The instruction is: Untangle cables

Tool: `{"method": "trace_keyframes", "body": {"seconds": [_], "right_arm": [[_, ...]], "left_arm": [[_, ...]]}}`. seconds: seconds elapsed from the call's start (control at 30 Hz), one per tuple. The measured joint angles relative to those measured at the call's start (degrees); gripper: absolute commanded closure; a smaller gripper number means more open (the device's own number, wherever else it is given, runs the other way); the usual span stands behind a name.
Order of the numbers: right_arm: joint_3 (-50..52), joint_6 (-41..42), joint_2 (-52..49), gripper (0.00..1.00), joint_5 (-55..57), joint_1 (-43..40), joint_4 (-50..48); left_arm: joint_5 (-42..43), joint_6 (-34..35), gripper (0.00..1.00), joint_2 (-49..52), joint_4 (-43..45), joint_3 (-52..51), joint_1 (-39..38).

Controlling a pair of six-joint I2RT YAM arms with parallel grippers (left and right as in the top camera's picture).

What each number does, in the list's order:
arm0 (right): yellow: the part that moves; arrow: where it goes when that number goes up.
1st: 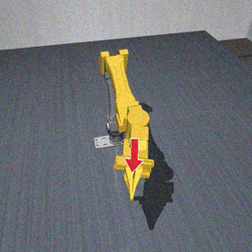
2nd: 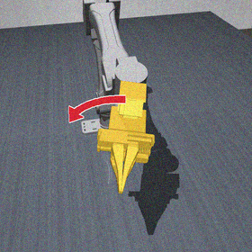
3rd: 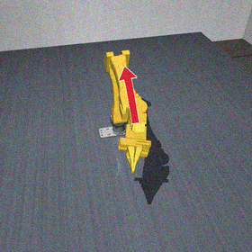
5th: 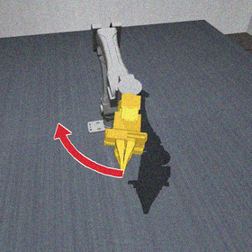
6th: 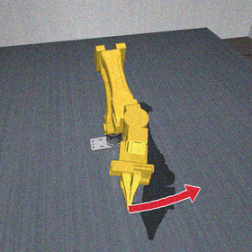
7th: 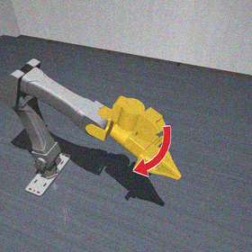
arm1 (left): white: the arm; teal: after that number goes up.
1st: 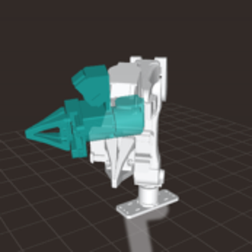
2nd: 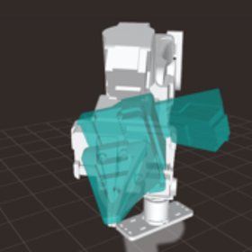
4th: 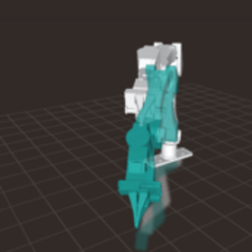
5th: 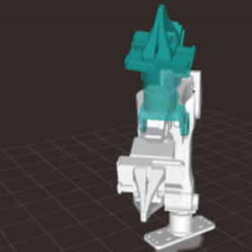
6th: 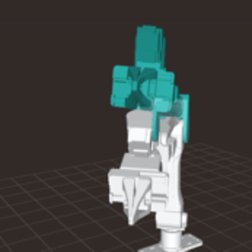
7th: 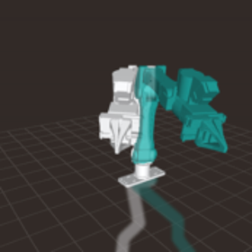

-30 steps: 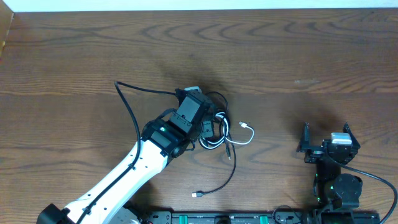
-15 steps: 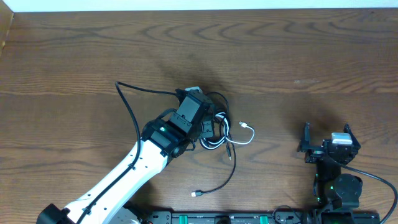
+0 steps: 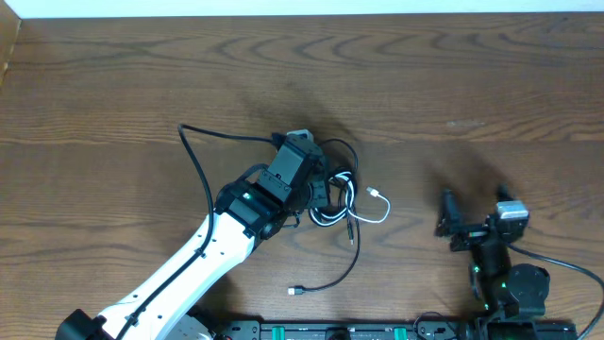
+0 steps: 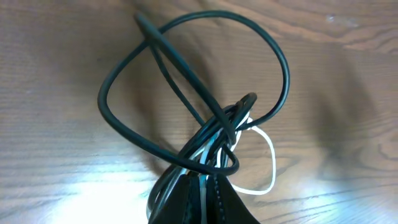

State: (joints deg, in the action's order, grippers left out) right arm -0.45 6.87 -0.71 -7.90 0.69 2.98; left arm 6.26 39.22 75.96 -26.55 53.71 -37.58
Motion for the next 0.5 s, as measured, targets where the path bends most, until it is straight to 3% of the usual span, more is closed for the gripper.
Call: {"method": "trace_keyframes", "body": {"seconds": [0.17,0.3,0.33,0.37,0.43,0.5], "right_arm": [[0.0,24.0,0.0,0.01,-17.2,0.0,-0.6],[0.0,36.5,0.0,0.01,-25.5,0.0,-0.9],[0.0,38.8,0.0,0.01,-27.4,0.0,-1.0],[0.0,39.8,0.0,0.01,-28.3,0.0,-1.0],[0.0,42.4,0.0,0.01,-30.0,0.0,-1.0],[0.0,43.9,0.0,0.01,-30.8,0.0,-0.6]], "left_arm": [[0.5,0.0,0.92,0.0,1.4,0.0,0.0],[4.1,-0.3,0.89,0.0,4.1,0.0,0.0],[5.6,-0.9,0.76,0.0,4.8,0.0,0.0],[6.2,-1.1,0.55,0.0,5.0,0.0,0.0],[7.7,-3.1,0.28,0.0,5.1,0.0,0.0],[8.0,-4.9,0.19,0.0,4.2,0.0,0.0]]}}
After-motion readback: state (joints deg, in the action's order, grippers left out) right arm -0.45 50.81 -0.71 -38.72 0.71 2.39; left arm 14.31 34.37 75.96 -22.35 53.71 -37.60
